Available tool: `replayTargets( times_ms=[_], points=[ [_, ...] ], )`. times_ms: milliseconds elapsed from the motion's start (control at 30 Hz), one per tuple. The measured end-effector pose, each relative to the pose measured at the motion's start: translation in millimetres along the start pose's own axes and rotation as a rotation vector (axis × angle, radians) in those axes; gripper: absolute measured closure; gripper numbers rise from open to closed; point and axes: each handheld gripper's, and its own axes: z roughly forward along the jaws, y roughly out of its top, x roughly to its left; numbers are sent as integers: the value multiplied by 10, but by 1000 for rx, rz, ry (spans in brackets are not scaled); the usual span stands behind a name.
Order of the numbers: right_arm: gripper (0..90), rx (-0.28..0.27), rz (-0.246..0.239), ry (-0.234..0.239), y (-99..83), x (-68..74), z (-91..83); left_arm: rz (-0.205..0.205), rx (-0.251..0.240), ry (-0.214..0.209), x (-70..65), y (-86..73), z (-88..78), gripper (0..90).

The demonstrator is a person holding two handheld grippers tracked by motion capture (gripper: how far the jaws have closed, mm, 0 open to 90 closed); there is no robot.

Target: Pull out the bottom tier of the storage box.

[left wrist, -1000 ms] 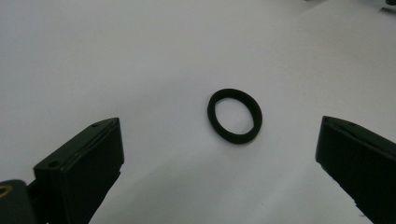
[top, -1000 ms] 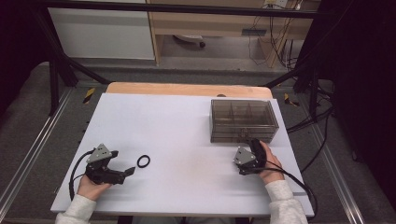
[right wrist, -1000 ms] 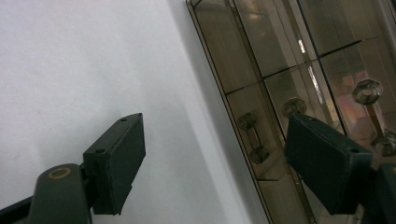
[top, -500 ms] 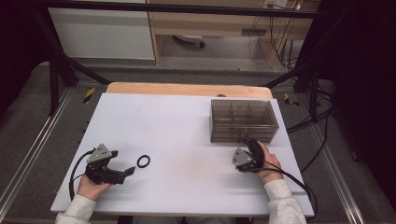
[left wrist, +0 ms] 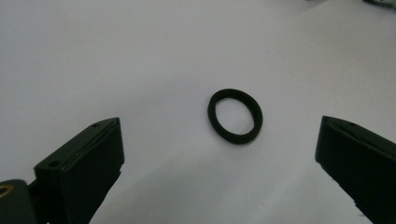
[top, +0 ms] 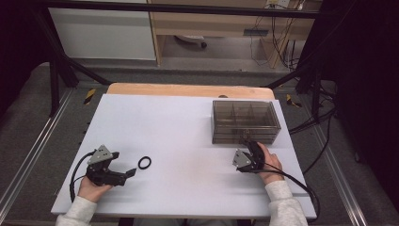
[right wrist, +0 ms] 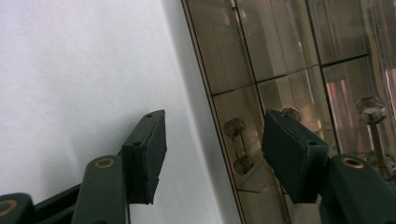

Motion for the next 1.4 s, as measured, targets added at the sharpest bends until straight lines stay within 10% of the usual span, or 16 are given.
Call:
replayTargets(
  times_ms=[1400],
  points=[
    [583, 10, -102, -114, -16, 94, 166, 2, 1, 1, -4, 0, 7, 15]
  ],
)
